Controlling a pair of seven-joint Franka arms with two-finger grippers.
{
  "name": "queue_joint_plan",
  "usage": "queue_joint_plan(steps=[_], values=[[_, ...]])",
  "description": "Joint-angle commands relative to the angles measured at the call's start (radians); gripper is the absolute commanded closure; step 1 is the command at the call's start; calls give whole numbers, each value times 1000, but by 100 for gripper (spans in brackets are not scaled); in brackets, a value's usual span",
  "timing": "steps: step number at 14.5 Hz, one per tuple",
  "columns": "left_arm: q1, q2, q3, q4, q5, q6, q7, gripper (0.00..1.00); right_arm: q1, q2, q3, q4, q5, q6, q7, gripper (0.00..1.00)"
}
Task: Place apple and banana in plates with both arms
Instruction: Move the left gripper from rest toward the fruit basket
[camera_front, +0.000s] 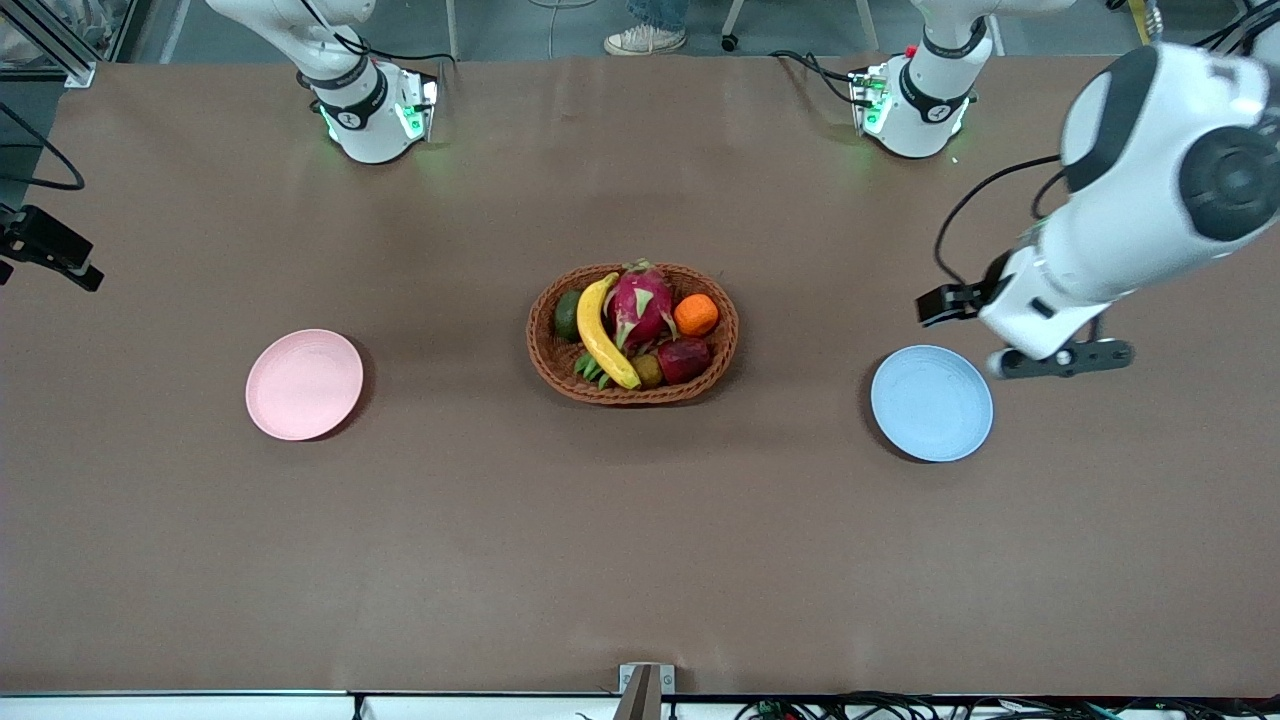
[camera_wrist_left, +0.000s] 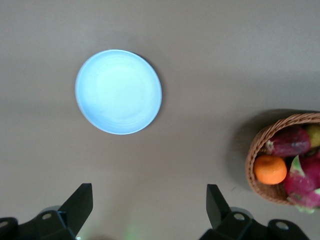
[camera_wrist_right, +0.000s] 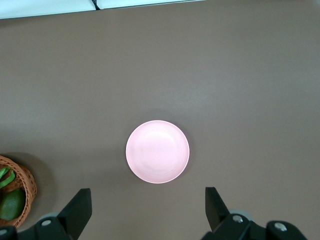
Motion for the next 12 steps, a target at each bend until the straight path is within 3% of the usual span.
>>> queue_joint_plan(steps=[1, 7, 12], values=[[-66, 39, 3, -20, -11, 52, -117, 0, -2, -18, 1, -10, -20, -4, 7, 0], [-219, 163, 3, -22, -11, 207, -407, 0, 24, 16, 9, -23, -17, -62, -2, 0], [-314, 249, 3, -18, -11, 313, -550, 0, 182, 116, 7, -78, -1, -84, -1, 0]])
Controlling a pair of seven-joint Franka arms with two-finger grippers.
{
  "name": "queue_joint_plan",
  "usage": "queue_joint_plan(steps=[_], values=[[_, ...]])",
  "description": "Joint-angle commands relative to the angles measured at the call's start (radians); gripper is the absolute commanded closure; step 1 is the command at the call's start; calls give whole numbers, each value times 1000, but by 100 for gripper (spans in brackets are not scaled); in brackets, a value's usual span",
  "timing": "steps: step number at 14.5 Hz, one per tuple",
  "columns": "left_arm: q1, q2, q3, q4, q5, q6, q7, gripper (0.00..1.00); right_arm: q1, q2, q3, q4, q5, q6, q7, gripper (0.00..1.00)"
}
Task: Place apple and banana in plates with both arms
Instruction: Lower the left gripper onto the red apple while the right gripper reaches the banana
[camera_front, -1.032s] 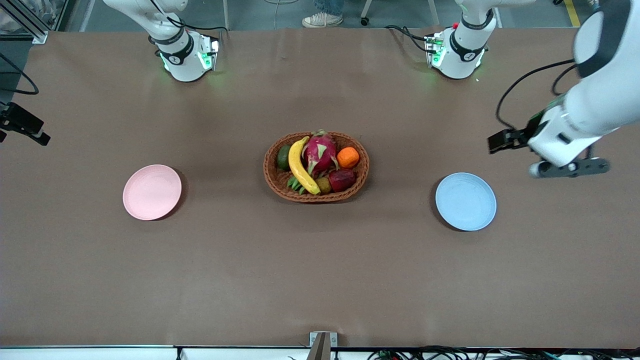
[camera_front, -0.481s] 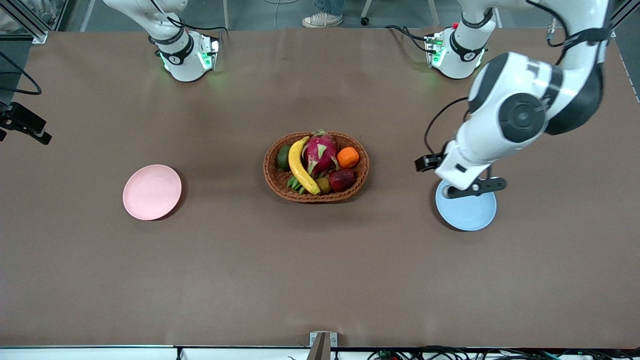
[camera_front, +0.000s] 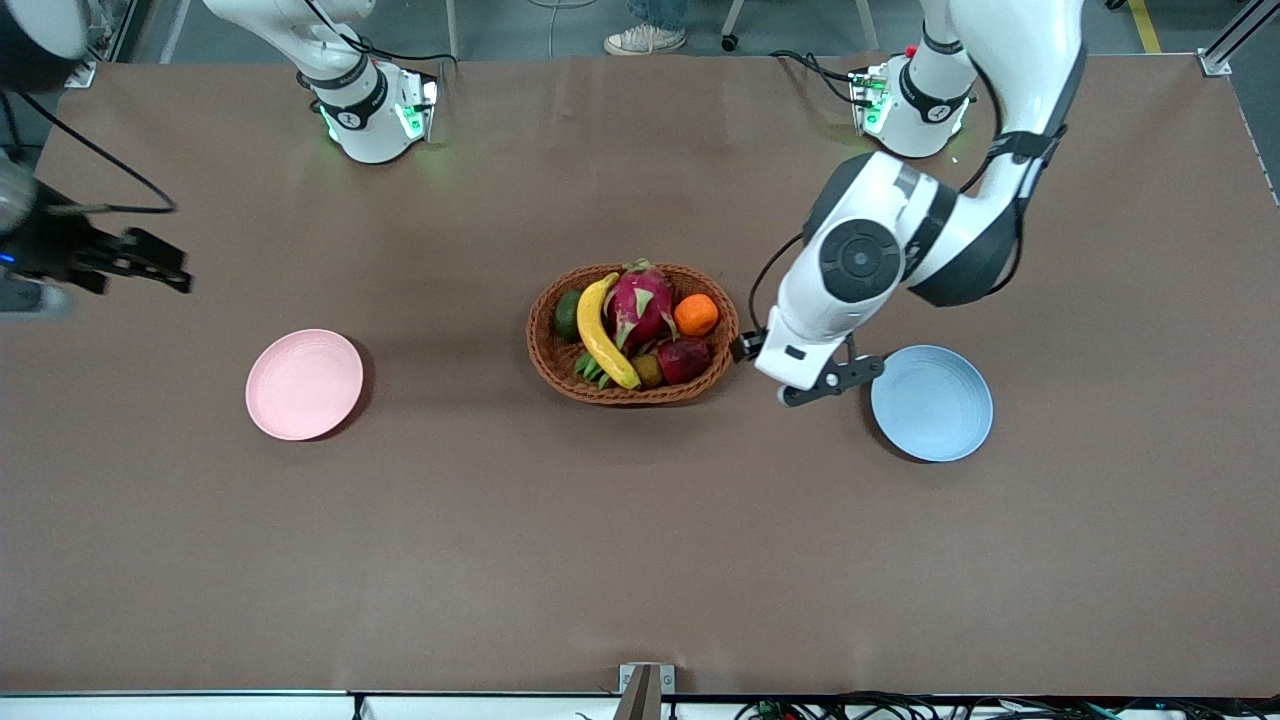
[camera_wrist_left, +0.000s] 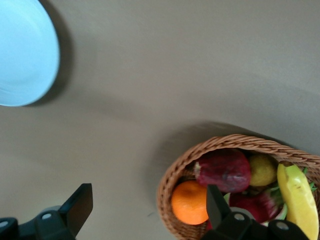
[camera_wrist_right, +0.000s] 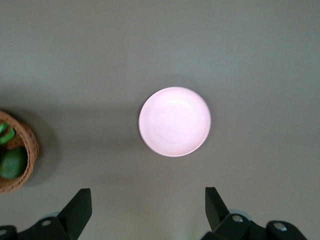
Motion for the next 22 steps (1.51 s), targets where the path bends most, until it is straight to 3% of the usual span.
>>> queue_joint_plan(steps=[1, 4, 13, 17, 22], values=[[-49, 41, 6, 9, -11, 56, -59, 0, 74, 58, -4, -37, 30, 5, 5, 0], [-98, 93, 6, 14, -12, 128, -90, 0, 129, 163, -4, -38, 126, 50, 2, 0], [-153, 217, 6, 14, -14, 273, -148, 2, 422, 315, -4, -40, 130, 215, 214, 0], [-158, 233, 6, 14, -14, 303, -170, 2, 459, 375, -3, -41, 155, 275, 220, 0], [-158, 245, 7, 3, -12, 317, -170, 3, 494, 436, -4, -41, 290, 362, 219, 4]])
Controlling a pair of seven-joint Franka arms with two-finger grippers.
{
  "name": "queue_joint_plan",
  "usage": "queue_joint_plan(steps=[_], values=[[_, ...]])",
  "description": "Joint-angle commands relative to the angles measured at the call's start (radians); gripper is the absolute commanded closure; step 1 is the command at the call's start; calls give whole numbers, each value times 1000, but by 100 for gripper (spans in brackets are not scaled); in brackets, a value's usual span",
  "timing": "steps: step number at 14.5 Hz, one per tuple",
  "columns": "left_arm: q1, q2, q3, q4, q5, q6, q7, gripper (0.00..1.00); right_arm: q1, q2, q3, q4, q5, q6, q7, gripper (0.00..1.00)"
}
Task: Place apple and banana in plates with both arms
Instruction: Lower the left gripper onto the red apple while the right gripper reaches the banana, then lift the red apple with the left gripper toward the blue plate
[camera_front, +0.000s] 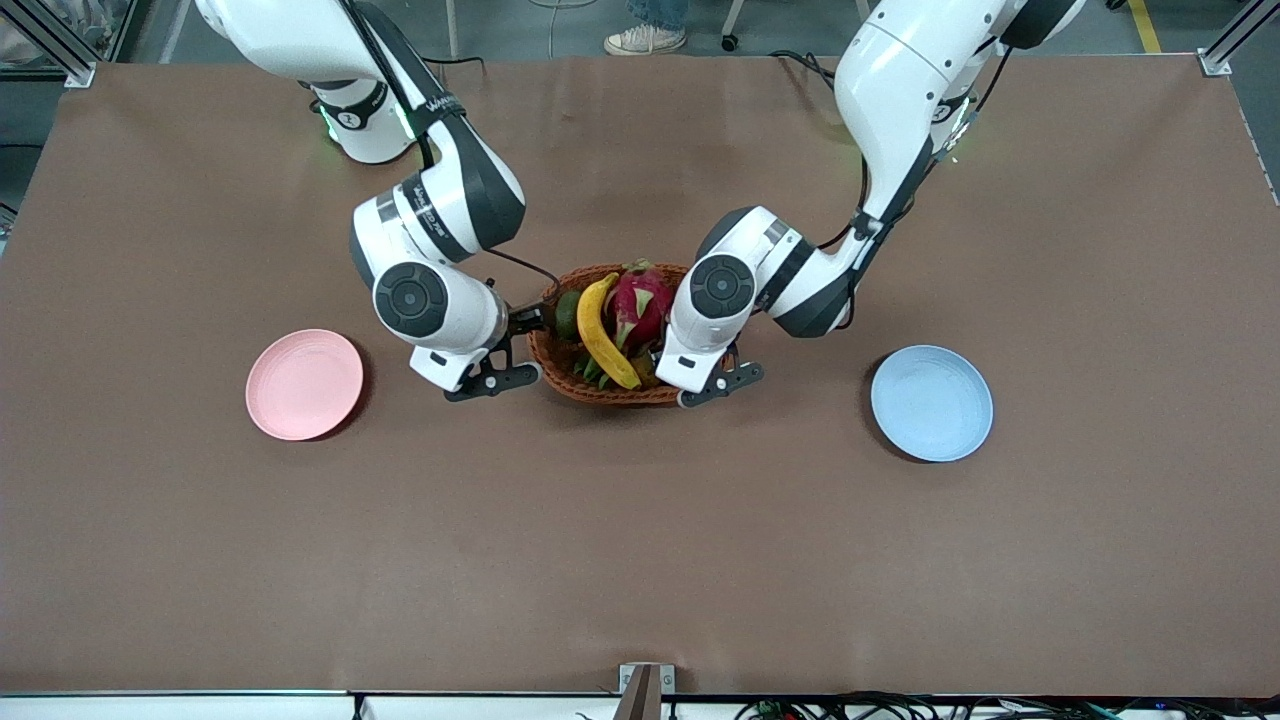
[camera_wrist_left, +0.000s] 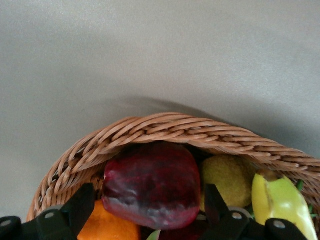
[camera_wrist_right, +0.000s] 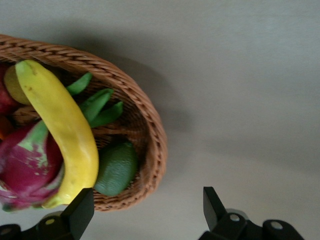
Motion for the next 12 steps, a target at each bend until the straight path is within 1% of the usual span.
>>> queue_joint_plan(steps=[1, 5, 8, 10, 11, 12], values=[[-8, 6, 7, 0, -12, 11, -8, 3, 40, 27, -10, 1, 41, 52, 5, 5], [-16, 15, 7, -2, -12, 11, -8, 3, 67, 66, -10, 7, 46, 90, 5, 14], [-20, 27, 7, 1, -12, 15, -8, 9, 86, 83, -10, 8, 46, 122, 5, 18], [-20, 27, 7, 3, -12, 17, -8, 18, 90, 90, -8, 10, 47, 136, 7, 18], [-20, 27, 7, 1, -12, 19, -8, 24, 92, 93, -8, 13, 47, 138, 10, 18], [-19, 26, 7, 1, -12, 17, -8, 34, 97, 93, -8, 14, 47, 138, 13, 18]])
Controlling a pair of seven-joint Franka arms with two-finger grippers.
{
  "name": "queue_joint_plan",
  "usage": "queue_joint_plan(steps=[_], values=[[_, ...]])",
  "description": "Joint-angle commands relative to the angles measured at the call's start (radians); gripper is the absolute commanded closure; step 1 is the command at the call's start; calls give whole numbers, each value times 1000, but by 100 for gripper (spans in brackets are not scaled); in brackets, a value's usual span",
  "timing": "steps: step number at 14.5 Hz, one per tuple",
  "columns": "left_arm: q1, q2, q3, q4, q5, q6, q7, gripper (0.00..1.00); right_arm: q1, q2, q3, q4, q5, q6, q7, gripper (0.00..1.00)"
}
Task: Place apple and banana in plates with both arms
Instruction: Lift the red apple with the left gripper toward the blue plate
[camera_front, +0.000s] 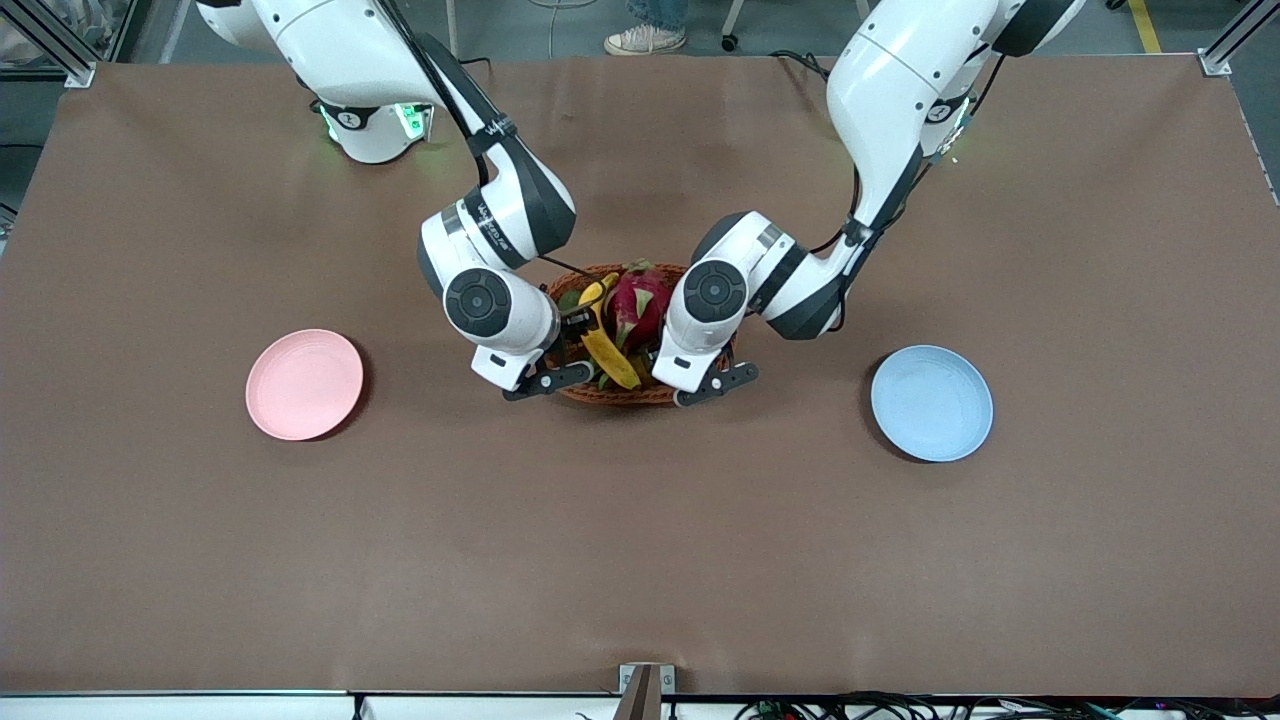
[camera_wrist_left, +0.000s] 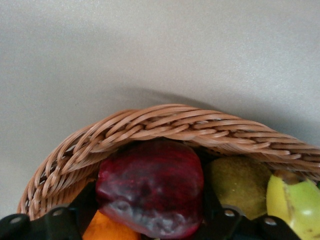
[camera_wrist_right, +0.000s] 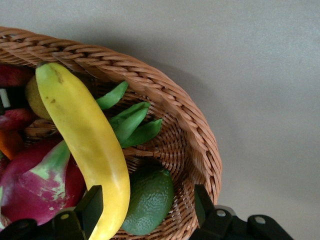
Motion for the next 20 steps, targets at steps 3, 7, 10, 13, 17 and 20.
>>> queue_joint_plan(steps=[3, 7, 10, 13, 17, 20], values=[[-6, -9, 7, 10, -12, -3, -8, 65, 33, 10, -9, 15, 24, 13, 13, 18], [14, -98, 8, 11, -12, -132, -5, 73, 43, 16, -9, 23, 24, 18, 14, 18], [62, -168, 8, 11, -12, -203, 9, 72, 51, 31, -9, 31, 24, 22, 14, 19], [152, -236, 8, 5, -5, -313, 70, 72, 56, 42, -9, 31, 24, 38, 14, 20], [293, -262, 10, -13, 0, -365, 176, 73, 59, 51, -9, 32, 24, 39, 22, 20], [402, -262, 10, -15, 2, -388, 242, 73, 68, 57, -9, 38, 22, 39, 22, 21]])
